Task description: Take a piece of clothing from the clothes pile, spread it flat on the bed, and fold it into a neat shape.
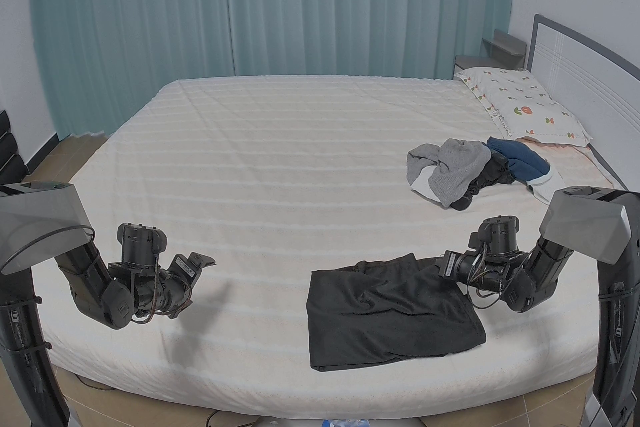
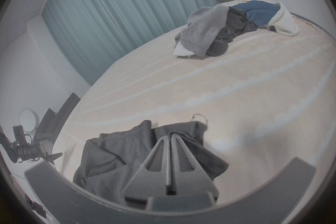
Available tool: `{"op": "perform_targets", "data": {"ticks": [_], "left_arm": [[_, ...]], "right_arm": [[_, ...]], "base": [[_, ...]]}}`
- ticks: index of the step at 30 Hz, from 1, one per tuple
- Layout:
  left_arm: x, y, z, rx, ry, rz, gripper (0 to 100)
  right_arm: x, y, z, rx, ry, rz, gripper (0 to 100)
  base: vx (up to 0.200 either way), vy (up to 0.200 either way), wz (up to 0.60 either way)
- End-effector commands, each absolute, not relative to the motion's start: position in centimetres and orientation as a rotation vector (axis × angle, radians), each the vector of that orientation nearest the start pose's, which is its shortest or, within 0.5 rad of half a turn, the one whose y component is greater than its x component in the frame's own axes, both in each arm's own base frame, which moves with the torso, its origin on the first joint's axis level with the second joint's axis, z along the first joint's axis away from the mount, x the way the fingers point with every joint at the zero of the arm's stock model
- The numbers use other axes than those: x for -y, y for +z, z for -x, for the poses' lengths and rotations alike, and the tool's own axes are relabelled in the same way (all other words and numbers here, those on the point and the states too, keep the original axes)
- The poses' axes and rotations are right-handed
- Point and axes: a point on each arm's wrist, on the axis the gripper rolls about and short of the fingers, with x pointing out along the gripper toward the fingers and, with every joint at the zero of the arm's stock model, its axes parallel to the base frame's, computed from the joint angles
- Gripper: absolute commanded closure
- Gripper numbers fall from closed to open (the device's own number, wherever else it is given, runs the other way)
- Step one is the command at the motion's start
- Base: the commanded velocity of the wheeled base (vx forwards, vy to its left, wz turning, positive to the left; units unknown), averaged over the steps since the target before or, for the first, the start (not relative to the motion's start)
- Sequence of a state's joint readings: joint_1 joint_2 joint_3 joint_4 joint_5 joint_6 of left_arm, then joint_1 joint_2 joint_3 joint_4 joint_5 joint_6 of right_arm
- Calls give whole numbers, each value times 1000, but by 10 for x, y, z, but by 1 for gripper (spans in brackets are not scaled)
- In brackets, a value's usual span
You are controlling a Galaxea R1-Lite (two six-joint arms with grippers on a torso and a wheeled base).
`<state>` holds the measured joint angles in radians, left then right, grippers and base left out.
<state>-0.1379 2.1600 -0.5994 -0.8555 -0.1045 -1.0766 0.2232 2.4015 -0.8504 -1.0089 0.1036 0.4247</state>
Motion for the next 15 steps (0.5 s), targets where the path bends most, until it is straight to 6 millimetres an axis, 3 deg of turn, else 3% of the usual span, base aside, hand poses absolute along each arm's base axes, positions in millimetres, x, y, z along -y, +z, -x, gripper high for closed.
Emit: {"op": "perform_targets", "data": {"ticks": [1,15], "left_arm": [[47,9,-319,-760,171,1013,0],[47,8,-319,-762,172,1013,0]], "right_arm": [[-79,-21,-380,-589,175,-386,100],[-59,-16,-388,-535,130,-418,100]], "base": [[0,0,0],[0,0,0]]}}
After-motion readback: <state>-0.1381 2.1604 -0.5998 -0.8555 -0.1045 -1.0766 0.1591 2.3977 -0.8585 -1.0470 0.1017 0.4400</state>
